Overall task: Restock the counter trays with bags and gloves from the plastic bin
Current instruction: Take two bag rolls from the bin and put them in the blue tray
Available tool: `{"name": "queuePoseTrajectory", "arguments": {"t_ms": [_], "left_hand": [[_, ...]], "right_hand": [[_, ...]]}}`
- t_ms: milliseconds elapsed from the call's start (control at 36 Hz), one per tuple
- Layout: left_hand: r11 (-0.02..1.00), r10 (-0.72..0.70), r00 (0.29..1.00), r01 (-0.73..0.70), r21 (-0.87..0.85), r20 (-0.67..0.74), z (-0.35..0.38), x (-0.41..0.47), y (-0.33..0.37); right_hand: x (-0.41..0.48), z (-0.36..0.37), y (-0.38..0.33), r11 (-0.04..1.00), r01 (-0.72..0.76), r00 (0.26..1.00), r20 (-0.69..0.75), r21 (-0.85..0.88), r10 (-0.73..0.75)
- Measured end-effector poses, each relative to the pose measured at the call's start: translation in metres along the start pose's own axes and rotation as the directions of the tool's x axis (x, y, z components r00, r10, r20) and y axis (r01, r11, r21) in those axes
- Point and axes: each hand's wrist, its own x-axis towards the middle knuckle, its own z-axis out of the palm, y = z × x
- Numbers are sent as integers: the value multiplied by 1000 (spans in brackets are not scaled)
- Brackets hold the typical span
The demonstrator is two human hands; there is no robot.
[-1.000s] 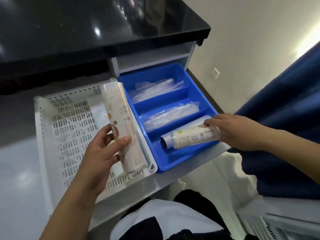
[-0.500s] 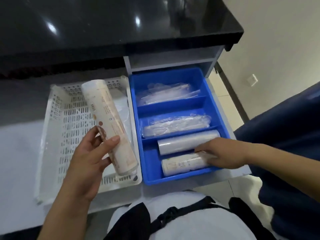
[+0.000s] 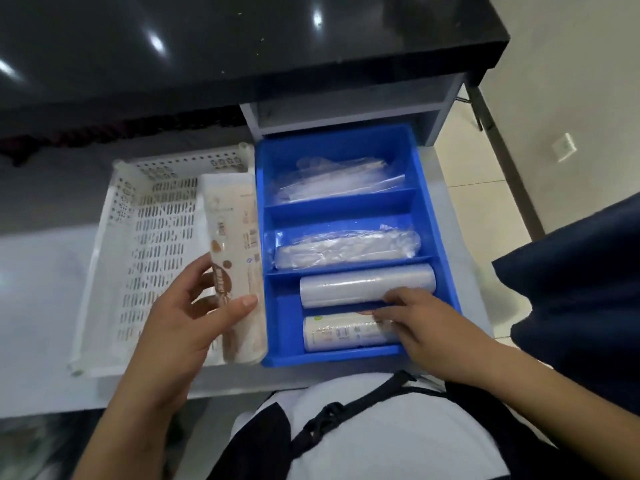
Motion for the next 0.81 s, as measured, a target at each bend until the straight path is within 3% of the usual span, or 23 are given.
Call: {"name": "queuePoseTrajectory", "arguments": {"t_ms": [83,139,250,361,417,472,639,806], "left_hand": [[976,31,995,-51,212,94,13,7,9],[938,44,979,-109,328,198,25,12,14],[754,65,899,-329,569,433,57,19,23],[510,-11,815,-494,705,579,96,26,19],[385,3,782,-576,721,623,112,30,11],[326,25,764,-616,717,644,124,33,2],[337,41,764,-617,711,644,130,44,-14],[400,85,768,-610,684,635,126,39,-16]], "right_hand": [[-10,-13,2,996,-9,997,-81,94,17],[-20,-25,5,971,-15,966,-249,239,76],[-39,-45,13,867,21,802,-526,497,282],[-53,-47,18,797,-6,702,-566,603,433],[-58,-39,18,777,-35,703,-536,629,466],[-61,-28,15,785,-55,736,-507,617,449],[-54,6,10,921,-137,853,-429,364,296],[-45,11,11,963,-146,826,-509,226,244]]}}
